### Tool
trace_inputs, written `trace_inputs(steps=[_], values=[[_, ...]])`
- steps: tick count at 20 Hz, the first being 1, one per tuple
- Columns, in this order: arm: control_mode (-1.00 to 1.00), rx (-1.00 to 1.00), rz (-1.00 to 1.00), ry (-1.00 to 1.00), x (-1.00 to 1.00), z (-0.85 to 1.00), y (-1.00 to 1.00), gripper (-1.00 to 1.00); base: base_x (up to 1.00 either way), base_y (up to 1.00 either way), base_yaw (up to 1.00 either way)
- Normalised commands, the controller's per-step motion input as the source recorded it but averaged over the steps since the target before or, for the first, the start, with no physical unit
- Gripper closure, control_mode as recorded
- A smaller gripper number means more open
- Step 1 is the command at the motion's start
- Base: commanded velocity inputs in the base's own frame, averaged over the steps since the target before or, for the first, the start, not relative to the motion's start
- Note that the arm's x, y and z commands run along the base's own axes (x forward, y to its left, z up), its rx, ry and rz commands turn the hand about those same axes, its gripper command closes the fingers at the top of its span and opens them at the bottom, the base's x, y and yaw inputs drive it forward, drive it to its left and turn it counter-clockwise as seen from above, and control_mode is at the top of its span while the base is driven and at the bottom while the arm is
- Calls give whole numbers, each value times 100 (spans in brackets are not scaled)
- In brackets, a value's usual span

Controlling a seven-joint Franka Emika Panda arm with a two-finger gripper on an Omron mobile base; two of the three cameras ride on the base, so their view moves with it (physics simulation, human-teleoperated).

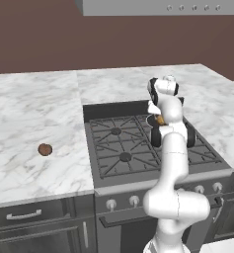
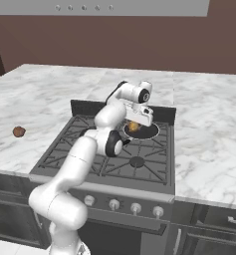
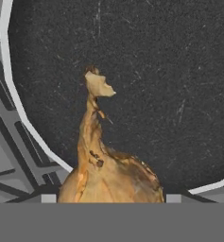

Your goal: Put the onion and potato in the pan. Then turn on the rear right burner and set the heat to medium.

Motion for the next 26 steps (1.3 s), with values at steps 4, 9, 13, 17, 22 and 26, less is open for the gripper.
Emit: trace_inputs(steps=[4, 9, 13, 17, 22, 26], values=[[-100, 0, 0, 1, 1, -2, 0, 100, 0, 0, 0], [-100, 0, 0, 3, 13, -15, 0, 100, 0, 0, 0], [-100, 0, 0, 1, 12, -9, 0, 100, 0, 0, 0], [-100, 0, 0, 1, 6, -7, 0, 100, 0, 0, 0], [-100, 0, 0, 0, 0, 0, 0, 100, 0, 0, 0], [-100, 0, 0, 0, 0, 0, 0, -100, 0, 0, 0]])
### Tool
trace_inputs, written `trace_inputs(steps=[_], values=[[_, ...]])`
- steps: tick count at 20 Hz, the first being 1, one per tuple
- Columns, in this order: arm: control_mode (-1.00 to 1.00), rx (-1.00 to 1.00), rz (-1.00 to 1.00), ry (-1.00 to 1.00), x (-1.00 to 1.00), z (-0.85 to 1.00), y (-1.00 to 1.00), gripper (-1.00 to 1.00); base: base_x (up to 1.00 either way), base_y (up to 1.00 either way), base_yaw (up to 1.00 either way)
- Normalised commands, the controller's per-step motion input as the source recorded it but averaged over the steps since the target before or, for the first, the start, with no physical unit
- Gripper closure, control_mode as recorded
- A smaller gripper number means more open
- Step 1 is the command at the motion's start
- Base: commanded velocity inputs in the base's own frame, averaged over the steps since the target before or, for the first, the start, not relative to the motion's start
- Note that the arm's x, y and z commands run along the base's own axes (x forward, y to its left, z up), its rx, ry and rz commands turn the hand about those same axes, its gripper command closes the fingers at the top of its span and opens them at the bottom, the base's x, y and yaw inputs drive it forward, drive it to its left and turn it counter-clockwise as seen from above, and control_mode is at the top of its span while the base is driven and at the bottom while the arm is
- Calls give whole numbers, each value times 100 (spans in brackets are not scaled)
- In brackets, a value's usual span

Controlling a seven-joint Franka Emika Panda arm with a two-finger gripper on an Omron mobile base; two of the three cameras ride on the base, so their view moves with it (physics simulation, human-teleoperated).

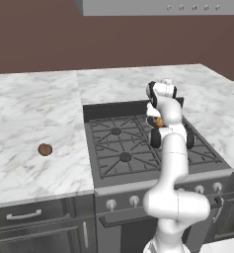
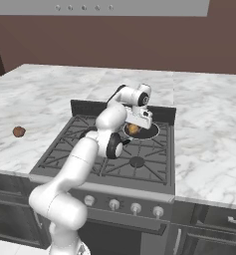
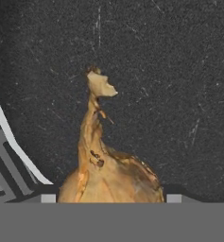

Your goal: Put the onion and potato in the pan. Then turn on the rear right burner and set the heat to medium.

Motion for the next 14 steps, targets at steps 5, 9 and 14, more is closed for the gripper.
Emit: trace_inputs(steps=[5, 9, 14], values=[[-100, 0, 0, 0, 0, 0, 0, -100, 0, 0, 0], [-100, 0, 0, 0, 0, 0, 0, -100, 0, 0, 0], [-100, 0, 0, 0, 6, 0, 0, -100, 0, 0, 0]])
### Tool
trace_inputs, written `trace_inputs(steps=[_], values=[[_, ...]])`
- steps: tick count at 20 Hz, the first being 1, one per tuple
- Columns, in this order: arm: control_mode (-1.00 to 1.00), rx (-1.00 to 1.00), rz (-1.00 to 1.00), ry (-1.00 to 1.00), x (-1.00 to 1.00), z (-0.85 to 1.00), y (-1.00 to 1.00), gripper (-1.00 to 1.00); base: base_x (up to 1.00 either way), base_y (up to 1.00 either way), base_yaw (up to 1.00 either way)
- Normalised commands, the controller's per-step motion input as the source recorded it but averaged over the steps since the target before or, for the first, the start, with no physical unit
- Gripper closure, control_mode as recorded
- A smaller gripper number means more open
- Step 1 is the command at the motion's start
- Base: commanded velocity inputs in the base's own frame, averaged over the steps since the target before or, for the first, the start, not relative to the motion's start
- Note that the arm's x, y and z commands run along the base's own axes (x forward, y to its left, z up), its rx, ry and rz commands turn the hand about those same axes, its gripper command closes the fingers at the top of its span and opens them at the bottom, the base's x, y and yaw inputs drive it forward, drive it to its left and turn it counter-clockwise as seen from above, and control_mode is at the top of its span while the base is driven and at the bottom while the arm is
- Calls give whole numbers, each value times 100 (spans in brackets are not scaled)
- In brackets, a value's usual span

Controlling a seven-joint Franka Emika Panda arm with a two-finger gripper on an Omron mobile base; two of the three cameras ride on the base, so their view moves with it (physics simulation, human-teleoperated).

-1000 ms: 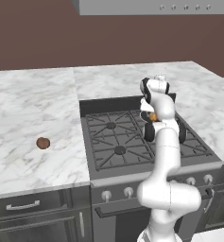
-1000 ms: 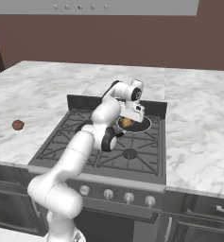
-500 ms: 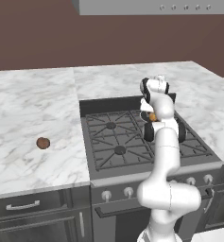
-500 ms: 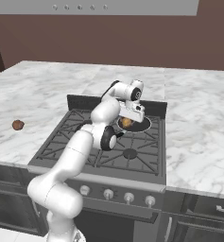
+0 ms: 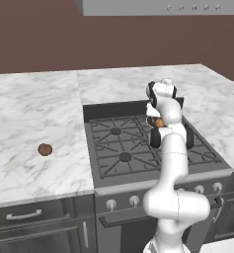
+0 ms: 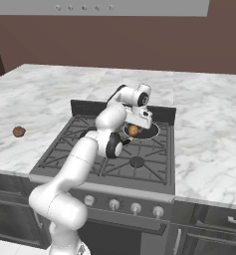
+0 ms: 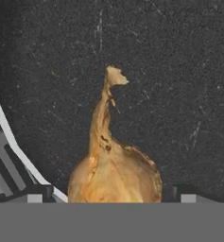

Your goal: Put the onion and potato in the pan. Then turn on the rear right burner and set the heat to medium.

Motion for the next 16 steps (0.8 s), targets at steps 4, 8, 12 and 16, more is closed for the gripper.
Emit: trace_inputs(steps=[4, 8, 12, 16], values=[[-100, 0, 0, 0, 1, 0, 0, -100, 0, 0, 0], [-100, 0, 0, -2, -24, 7, 0, -100, 0, 0, 0], [-100, 0, 0, -9, -59, 21, 13, -100, 0, 0, 0], [-100, 0, 0, -14, -74, 35, 30, -100, 0, 0, 0]])
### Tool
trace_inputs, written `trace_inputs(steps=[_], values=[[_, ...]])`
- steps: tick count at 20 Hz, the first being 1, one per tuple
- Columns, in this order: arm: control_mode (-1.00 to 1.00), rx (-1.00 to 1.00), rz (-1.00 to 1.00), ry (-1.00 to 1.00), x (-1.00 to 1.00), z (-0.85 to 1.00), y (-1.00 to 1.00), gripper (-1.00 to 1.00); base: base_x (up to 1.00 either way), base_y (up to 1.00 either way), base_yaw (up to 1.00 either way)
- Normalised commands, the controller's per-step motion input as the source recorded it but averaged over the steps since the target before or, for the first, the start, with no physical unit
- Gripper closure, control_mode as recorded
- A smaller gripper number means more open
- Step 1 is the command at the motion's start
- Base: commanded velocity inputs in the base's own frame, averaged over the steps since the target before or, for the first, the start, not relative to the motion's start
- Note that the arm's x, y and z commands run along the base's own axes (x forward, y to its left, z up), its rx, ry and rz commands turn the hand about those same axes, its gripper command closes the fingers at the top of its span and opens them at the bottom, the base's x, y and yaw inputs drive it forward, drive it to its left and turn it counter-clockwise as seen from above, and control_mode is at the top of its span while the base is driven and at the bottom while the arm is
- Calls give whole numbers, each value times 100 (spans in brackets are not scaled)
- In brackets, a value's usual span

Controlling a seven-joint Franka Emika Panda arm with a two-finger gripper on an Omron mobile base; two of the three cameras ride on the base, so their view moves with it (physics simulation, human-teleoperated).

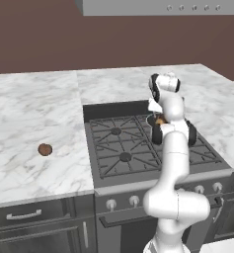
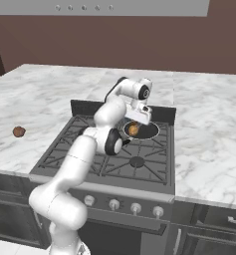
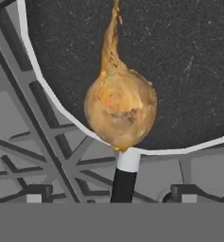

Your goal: Put the onion and potato in the pan. Then turn on the rear right burner and set the heat to medium.

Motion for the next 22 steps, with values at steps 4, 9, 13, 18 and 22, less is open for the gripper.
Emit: trace_inputs(steps=[4, 9, 13, 18, 22], values=[[-100, 0, 0, -16, -86, 26, 39, -100, 0, 0, 0], [-100, 0, 1, -19, -90, 13, 61, -100, 0, 0, 0], [-100, -1, 5, -21, -97, 5, 72, -100, 0, 0, 0], [-100, -2, 8, -18, -98, 2, 80, -100, 0, 0, 0], [-100, -6, 8, -21, -88, 24, 93, -100, 0, 0, 0]])
